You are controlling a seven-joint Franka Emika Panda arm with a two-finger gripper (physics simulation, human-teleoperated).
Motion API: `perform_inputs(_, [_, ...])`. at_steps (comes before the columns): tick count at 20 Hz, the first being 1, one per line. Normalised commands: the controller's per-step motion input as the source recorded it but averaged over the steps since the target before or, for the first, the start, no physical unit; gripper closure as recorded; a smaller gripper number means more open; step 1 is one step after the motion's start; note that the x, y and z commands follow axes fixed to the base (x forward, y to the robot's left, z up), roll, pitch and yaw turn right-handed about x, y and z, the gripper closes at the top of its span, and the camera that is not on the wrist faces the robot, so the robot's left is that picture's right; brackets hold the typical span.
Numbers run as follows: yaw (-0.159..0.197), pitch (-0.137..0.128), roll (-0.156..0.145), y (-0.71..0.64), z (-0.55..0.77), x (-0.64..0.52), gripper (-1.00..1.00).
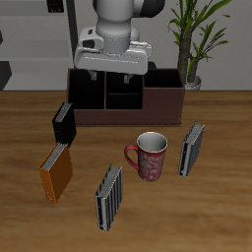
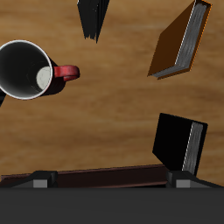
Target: Place the black book into the back desk caddy's right compartment
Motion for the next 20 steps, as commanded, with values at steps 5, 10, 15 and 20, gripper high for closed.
perform_inputs(5, [-0.009, -0.015, -0.007, -0.45, -0.09, -0.13, -1.0])
perform_inputs(10, [-0.001, -0.029, -0.047, -0.64, -0.23, -0.17, -1.0])
perform_inputs(15, [0.003, -0.045, 0.018, -0.45, -0.17, -0.13, -1.0])
perform_inputs(20, [0.018, -0.021, 0.02, -0.32, -0.17, -0.1, -1.0])
